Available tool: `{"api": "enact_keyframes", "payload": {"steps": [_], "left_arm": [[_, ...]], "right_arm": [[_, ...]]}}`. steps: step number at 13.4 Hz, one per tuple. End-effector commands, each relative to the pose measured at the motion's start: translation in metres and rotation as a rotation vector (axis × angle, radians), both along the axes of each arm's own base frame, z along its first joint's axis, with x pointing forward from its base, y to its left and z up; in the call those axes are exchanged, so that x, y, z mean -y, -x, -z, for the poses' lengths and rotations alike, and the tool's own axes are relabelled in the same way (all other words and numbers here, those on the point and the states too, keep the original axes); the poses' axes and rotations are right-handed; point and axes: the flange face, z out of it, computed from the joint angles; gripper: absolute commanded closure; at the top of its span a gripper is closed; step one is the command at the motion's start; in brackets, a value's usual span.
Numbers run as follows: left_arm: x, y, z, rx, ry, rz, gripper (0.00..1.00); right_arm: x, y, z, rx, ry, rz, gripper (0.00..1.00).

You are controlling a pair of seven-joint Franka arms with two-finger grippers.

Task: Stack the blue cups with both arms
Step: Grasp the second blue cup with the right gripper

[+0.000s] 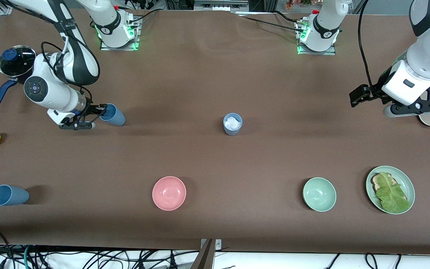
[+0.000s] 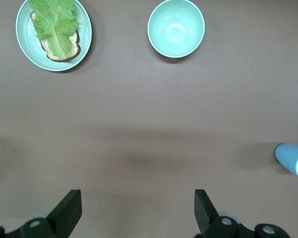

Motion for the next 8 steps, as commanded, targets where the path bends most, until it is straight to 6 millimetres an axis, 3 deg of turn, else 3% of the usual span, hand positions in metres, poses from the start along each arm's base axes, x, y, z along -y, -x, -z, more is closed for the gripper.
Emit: {"api": "enact_keyframes", "payload": {"steps": [1, 8], "left_arm": [[-0.003, -0.002, -0.005, -0.005, 0.019, 0.011, 0.00], [-0.005, -0.002, -0.005, -0.005, 0.019, 0.006, 0.00]], "right_arm": [[0.000, -0.004, -0.005, 0.015, 0.003, 0.028, 1.00], [-0.017, -0.030, -0.046, 0.001, -0.001, 0.012, 1.00]]}}
